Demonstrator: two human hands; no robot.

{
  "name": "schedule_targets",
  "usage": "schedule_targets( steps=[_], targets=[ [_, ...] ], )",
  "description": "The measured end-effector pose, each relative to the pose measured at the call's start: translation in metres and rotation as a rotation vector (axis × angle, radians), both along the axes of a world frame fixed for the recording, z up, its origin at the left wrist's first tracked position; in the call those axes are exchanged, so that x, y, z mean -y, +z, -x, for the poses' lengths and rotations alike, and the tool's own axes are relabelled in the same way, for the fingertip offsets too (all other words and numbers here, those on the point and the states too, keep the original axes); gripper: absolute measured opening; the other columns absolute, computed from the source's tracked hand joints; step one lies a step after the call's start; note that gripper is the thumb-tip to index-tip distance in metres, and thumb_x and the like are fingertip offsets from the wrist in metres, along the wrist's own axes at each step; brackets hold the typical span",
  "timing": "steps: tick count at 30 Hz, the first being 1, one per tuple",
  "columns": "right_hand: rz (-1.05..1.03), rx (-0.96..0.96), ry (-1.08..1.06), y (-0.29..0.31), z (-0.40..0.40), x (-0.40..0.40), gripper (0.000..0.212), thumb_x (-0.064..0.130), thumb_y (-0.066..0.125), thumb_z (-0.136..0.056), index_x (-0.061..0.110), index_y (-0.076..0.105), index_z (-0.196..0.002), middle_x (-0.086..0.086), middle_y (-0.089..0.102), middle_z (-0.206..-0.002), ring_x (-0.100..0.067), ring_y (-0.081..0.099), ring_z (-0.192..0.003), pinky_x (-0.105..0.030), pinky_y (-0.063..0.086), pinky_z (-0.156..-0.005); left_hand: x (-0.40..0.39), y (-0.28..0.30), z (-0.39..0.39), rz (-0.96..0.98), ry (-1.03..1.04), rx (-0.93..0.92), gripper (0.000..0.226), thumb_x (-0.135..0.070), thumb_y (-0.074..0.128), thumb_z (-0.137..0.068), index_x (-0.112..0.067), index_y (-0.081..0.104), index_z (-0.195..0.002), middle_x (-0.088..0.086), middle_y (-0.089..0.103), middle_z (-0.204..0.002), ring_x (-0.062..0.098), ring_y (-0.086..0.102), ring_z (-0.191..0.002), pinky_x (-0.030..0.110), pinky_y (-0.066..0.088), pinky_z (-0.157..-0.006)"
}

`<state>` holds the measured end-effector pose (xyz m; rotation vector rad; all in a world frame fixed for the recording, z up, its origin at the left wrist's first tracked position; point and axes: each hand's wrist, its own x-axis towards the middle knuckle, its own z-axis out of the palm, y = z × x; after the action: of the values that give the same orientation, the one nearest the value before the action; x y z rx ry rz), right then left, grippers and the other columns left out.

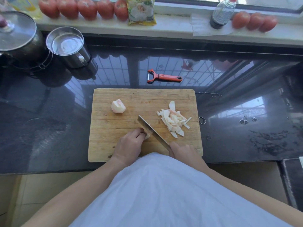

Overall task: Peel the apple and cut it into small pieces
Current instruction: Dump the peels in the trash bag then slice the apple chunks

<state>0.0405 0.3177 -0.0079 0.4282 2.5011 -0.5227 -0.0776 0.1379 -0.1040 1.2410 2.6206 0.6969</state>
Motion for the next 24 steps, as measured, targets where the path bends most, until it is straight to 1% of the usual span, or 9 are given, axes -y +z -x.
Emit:
schedule_targets(
  steps=[4, 7, 9, 13, 16, 18, 21, 23, 24],
  targets=[
    [-0.067, 0.041, 0.068, 0.006, -0.013, -0.004, 0.014, 0.021, 0.040, -0.098, 0.012, 0.037, -0.088, 0.000, 0.040, -0.068, -0.031, 0.044, -0.070, -0.035, 0.021, -0.051, -0.002, 0.002, -0.002, -0.029, -0.006, -0.008, 0.020, 0.007, 0.073, -0.078, -0.005, 0.073, -0.095, 0.006, 0.071, -0.098, 0.030, 0.065, -0.078, 0.037, 0.051, -0.049],
    [-0.078, 0.043, 0.084, 0.005, -0.013, -0.004, 0.013, 0.020, 0.040, -0.098, 0.012, 0.038, -0.088, 0.003, 0.037, -0.065, -0.033, 0.049, -0.070, -0.035, 0.023, -0.052, -0.001, 0.001, -0.001, -0.027, -0.013, -0.004, 0.017, 0.006, 0.074, -0.080, -0.005, 0.070, -0.093, 0.007, 0.068, -0.096, 0.032, 0.064, -0.076, 0.038, 0.050, -0.047],
    [-0.076, 0.053, 0.096, 0.005, -0.012, -0.003, 0.012, 0.020, 0.040, -0.098, 0.012, 0.038, -0.089, 0.005, 0.034, -0.064, -0.032, 0.047, -0.069, -0.035, 0.025, -0.055, -0.001, 0.000, -0.001, -0.028, -0.012, -0.004, 0.017, 0.005, 0.074, -0.081, -0.005, 0.069, -0.094, 0.007, 0.068, -0.095, 0.031, 0.063, -0.075, 0.038, 0.049, -0.047],
    [-0.087, 0.062, 0.104, 0.006, -0.013, -0.002, 0.010, 0.019, 0.040, -0.098, 0.014, 0.037, -0.089, 0.005, 0.036, -0.065, -0.030, 0.047, -0.068, -0.033, 0.022, -0.049, -0.001, -0.002, -0.001, -0.025, -0.007, -0.005, 0.021, 0.006, 0.075, -0.080, -0.006, 0.070, -0.096, 0.006, 0.067, -0.097, 0.031, 0.064, -0.077, 0.038, 0.051, -0.048],
    [-0.077, 0.093, 0.122, 0.000, -0.005, -0.001, 0.009, 0.020, 0.041, -0.095, 0.015, 0.037, -0.089, -0.002, 0.055, -0.079, -0.032, 0.054, -0.073, -0.035, 0.036, -0.058, -0.001, -0.003, -0.001, -0.006, -0.008, -0.001, 0.026, 0.008, 0.072, -0.077, -0.007, 0.072, -0.098, 0.006, 0.068, -0.099, 0.031, 0.065, -0.081, 0.040, 0.053, -0.050],
    [-0.070, 0.093, 0.144, -0.010, 0.006, 0.003, 0.011, 0.022, 0.040, -0.096, 0.016, 0.034, -0.090, -0.009, 0.062, -0.091, -0.036, 0.059, -0.078, -0.037, 0.039, -0.062, -0.002, 0.000, -0.001, 0.015, -0.005, 0.002, 0.026, 0.007, 0.068, -0.078, -0.008, 0.072, -0.098, 0.006, 0.068, -0.099, 0.033, 0.064, -0.079, 0.041, 0.052, -0.048],
    [-0.033, 0.000, 0.083, -0.020, 0.017, 0.011, 0.010, 0.020, 0.041, -0.096, 0.017, 0.035, -0.089, -0.010, 0.063, -0.091, -0.040, 0.062, -0.081, -0.041, 0.045, -0.063, -0.003, 0.003, -0.002, 0.021, -0.011, -0.001, 0.025, 0.008, 0.071, -0.076, -0.009, 0.071, -0.094, 0.005, 0.066, -0.095, 0.032, 0.062, -0.073, 0.038, 0.047, -0.046],
    [-0.003, -0.042, 0.015, -0.019, 0.015, 0.011, 0.012, 0.023, 0.043, -0.095, 0.017, 0.038, -0.086, -0.010, 0.064, -0.087, -0.038, 0.061, -0.079, -0.044, 0.049, -0.066, -0.001, 0.007, -0.004, 0.002, 0.027, 0.040, 0.012, 0.002, 0.070, -0.085, -0.008, 0.071, -0.091, 0.004, 0.064, -0.094, 0.029, 0.062, -0.072, 0.038, 0.049, -0.049],
    [0.009, -0.043, -0.016, -0.017, 0.012, 0.009, 0.013, 0.025, 0.044, -0.095, 0.017, 0.039, -0.085, -0.010, 0.063, -0.085, -0.038, 0.061, -0.078, -0.044, 0.049, -0.067, -0.001, 0.010, -0.006, -0.016, 0.095, 0.099, 0.007, -0.003, 0.068, -0.090, -0.009, 0.070, -0.091, 0.003, 0.063, -0.094, 0.028, 0.060, -0.072, 0.039, 0.050, -0.053]
  ],
)
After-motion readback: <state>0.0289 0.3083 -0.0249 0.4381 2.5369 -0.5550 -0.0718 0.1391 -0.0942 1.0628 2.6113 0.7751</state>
